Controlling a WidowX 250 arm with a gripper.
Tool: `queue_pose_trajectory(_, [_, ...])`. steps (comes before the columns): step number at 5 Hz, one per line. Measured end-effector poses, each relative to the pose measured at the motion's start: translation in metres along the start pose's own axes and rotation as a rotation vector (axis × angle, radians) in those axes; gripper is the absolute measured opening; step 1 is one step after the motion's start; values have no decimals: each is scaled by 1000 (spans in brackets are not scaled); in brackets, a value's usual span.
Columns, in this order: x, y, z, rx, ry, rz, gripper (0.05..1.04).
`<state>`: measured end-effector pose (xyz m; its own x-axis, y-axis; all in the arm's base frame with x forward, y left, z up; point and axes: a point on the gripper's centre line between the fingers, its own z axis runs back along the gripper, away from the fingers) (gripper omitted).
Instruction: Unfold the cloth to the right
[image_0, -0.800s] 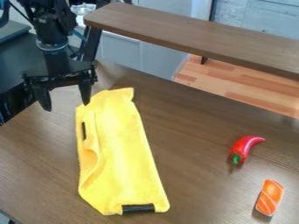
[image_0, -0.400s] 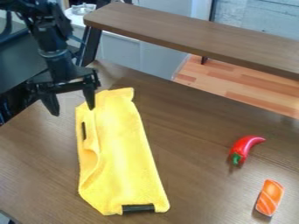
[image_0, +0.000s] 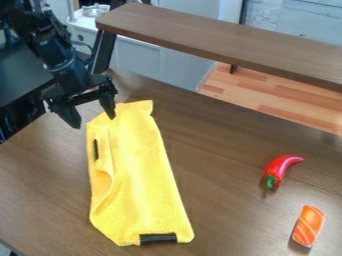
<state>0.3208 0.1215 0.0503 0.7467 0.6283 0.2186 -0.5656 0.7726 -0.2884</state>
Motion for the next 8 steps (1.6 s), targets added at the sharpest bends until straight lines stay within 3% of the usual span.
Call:
queue_pose_trajectory(1, [0,3,-15,-22,-18,35,999])
queue_pose_trajectory(5, [-18,26,-49,80,-8,32,997])
queue_pose_trajectory(6, [-22,25,-53,97,-8,15,921])
queue_pose_trajectory(8, [-21,24,-54,111,-22,12,331])
